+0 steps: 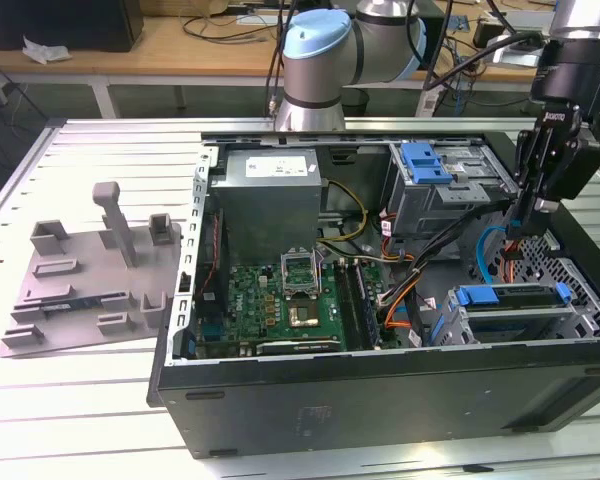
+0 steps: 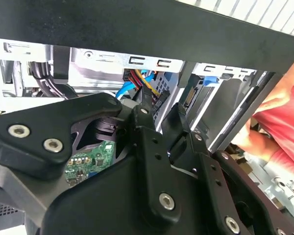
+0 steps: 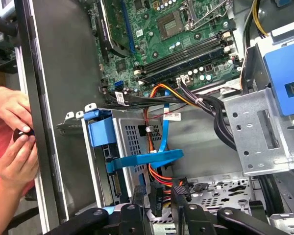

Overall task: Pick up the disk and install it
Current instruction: 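Insert the first disk wire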

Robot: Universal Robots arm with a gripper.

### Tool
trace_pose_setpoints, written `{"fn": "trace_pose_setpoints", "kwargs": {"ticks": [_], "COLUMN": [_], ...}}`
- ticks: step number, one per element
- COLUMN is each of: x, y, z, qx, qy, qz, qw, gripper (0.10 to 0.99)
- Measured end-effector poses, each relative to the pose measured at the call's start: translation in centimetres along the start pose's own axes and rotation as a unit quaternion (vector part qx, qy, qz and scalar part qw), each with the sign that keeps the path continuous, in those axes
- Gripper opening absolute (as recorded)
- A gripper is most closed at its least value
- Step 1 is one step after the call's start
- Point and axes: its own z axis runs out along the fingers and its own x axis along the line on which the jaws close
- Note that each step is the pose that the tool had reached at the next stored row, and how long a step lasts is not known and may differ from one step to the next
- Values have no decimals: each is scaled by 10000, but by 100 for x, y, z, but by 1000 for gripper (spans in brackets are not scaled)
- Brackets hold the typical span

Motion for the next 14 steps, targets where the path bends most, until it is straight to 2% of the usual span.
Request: {"fn": "trace_pose_setpoints", "kwargs": {"ticks": [10,14], "x": [-32,-67], "y": [-10,0], "z": [35,26], "qx": [12,26], "qy": [51,115], "qz": [8,16], "qw": [10000,9999], "gripper": [353,353]}}
